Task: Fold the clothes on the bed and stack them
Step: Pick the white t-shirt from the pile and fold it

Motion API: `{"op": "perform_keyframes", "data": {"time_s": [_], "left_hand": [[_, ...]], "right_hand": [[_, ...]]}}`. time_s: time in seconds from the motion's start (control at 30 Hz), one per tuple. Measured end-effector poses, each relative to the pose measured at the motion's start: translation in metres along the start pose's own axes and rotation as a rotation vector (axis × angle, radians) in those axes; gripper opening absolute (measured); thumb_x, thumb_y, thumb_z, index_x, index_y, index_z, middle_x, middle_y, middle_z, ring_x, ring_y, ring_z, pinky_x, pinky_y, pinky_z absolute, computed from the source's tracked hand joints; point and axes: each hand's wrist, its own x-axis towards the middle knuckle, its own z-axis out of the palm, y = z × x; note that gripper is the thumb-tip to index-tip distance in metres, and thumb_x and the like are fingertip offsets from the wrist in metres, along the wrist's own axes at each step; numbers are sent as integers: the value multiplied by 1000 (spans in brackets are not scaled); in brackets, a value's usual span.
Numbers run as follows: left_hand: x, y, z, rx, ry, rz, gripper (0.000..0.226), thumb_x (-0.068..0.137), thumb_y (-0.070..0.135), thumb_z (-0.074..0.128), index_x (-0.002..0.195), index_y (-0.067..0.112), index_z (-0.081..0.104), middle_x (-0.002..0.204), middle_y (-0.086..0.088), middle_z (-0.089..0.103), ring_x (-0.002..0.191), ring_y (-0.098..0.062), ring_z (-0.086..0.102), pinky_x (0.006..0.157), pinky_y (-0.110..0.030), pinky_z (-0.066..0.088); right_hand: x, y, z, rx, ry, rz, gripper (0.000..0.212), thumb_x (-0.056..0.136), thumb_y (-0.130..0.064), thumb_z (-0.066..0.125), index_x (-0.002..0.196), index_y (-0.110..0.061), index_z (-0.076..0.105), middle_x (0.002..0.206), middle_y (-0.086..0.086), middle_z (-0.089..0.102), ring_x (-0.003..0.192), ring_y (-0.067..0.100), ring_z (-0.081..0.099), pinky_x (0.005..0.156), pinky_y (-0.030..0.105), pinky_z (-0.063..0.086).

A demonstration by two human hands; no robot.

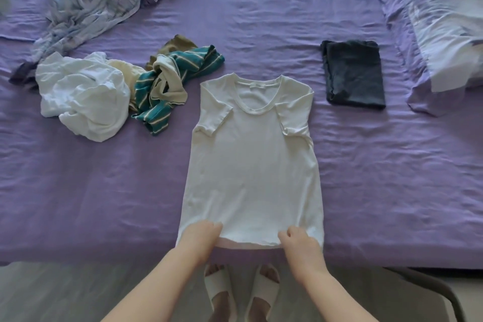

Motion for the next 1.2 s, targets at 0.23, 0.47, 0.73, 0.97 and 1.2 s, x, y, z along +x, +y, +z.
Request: {"op": "perform_keyframes", "data": {"time_s": [0.23,0.47,0.73,0.97,1.2], "left_hand": [[31,-22,-58,72,-53,-200,36,84,5,47,115,21,57,117,2,61,109,-21,58,76,-29,39],[78,-45,-124,-5,253,-272,30,83,3,42,101,18,59,109,-3,60,101,-25,56,83,-33,35],[131,-80,-186,-111,675,-109,4,77,12,60,73,11,58,74,-7,61,68,-29,56,63,-30,28],[179,-123,-233,-146,808,-46,17,84,21,65,73,10,60,68,-8,57,52,-33,56,47,-30,34],[245,-138,-274,58,730,-239,22,99,33,38,102,20,55,98,-1,56,90,-25,58,65,-31,34]], "right_hand": [[51,52,-45,42,-20,191,22,84,-24,52,105,-19,52,108,2,64,99,26,62,67,30,38],[117,63,-95,-48,56,199,27,82,-1,47,102,-19,53,107,1,61,100,25,59,72,31,37],[189,71,-141,231,274,308,19,91,-9,34,102,-11,50,101,7,60,88,33,57,69,36,34],[247,92,-184,408,402,432,22,94,-16,34,108,-14,51,106,7,56,90,35,56,67,39,39],[315,121,-213,331,423,416,21,97,-20,35,105,-17,53,104,4,60,91,32,57,65,34,36]]}}
